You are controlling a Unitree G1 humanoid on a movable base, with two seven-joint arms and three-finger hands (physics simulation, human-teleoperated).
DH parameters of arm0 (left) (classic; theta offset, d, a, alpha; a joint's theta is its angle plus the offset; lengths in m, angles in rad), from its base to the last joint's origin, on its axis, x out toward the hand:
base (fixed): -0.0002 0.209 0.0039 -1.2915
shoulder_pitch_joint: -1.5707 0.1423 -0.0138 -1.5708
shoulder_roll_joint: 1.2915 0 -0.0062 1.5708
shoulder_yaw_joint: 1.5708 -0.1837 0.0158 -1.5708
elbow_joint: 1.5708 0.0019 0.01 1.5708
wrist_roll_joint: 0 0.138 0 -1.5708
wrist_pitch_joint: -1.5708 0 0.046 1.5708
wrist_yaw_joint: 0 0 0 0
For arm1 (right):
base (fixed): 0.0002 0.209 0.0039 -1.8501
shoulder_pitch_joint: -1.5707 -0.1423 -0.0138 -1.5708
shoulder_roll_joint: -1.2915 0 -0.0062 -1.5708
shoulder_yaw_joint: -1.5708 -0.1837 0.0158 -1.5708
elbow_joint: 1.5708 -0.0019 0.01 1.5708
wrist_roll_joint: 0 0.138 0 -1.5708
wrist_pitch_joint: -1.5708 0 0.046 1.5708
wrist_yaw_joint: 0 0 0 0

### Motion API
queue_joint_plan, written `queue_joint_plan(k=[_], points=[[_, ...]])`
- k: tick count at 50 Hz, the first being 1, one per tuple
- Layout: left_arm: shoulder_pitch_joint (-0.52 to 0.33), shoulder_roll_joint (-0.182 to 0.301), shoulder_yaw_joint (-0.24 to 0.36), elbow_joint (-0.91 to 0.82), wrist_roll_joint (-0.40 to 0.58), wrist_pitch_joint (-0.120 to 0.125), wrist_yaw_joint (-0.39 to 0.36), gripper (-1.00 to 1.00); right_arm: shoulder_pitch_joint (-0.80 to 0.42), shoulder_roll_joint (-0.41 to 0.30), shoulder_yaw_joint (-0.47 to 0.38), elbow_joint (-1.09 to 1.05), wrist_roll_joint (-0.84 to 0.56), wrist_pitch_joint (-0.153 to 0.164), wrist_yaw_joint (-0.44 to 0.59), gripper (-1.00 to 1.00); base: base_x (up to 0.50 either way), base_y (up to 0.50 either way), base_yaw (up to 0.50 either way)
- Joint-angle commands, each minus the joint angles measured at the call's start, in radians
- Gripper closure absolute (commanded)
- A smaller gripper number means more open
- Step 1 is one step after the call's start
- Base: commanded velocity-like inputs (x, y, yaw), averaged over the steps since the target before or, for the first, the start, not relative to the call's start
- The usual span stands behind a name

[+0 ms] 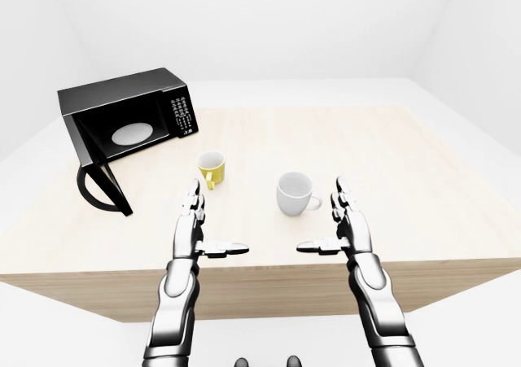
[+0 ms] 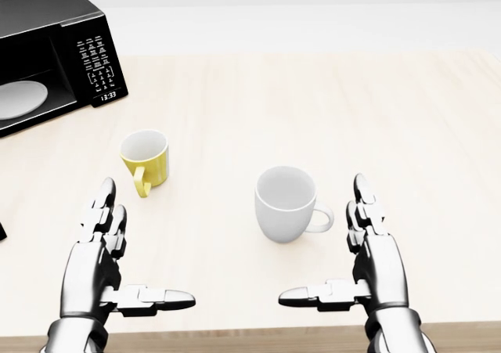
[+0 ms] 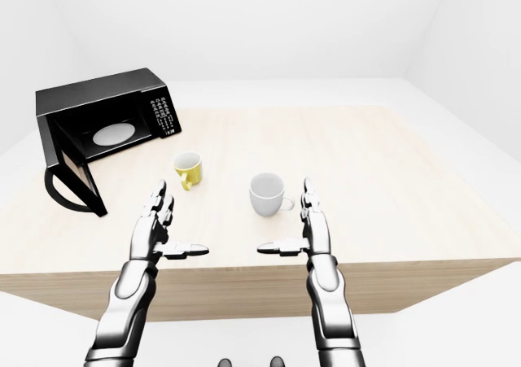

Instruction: Close the microwave.

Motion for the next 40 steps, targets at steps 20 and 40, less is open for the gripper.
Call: queue_joint_plan(k=[20,40], points=[[0.154,-0.008,0.014,-0.564,-0.023,0.075,-0.036,-1.0,0.166,0.014,0.081,-0.473,-0.079,0.078,-0.017,-1.0,0.0,0.0,0.0],[0.354,0.182,0.04,-1.031,-0.26,0.075,0.106,-1.0,0.402,0.01,0.186,-1.049,-0.168,0.078,0.012,-1.0,0.0,0.0,0.0]])
